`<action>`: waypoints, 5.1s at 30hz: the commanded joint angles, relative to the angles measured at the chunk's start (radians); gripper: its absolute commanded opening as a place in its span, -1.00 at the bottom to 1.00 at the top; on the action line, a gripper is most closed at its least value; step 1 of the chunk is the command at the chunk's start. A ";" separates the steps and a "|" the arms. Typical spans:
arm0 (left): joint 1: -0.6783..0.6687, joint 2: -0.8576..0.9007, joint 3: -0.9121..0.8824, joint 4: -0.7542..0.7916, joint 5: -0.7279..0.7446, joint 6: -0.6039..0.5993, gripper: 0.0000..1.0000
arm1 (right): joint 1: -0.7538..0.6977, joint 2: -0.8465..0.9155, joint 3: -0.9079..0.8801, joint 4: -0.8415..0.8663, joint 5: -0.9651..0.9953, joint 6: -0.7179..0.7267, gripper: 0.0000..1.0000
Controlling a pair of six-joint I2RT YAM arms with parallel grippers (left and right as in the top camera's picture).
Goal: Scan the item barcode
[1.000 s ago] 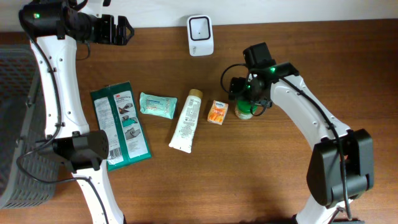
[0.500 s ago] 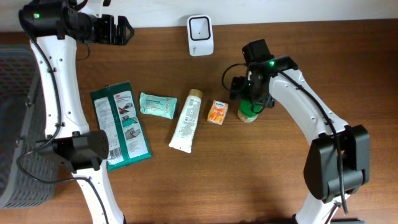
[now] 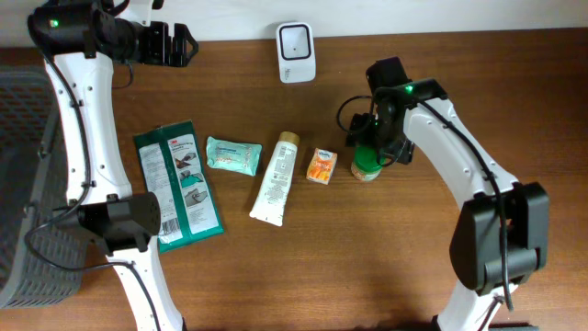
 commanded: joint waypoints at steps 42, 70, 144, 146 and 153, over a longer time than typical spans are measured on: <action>0.001 -0.010 0.008 -0.001 0.011 0.019 0.98 | -0.035 0.125 0.217 -0.224 -0.028 -1.538 -0.40; 0.001 -0.010 0.008 -0.001 0.011 0.019 0.99 | -0.035 0.127 0.328 -0.348 -0.125 -0.922 0.97; 0.001 -0.010 0.008 -0.001 0.011 0.019 0.98 | -0.022 0.129 0.059 -0.118 -0.028 -0.301 0.17; 0.000 -0.010 0.008 -0.001 0.011 0.019 0.98 | -0.023 0.129 0.060 -0.112 -0.028 -0.302 0.16; 0.001 -0.010 0.008 -0.001 0.011 0.019 0.98 | -0.030 0.127 0.171 -0.156 -0.093 -0.323 0.06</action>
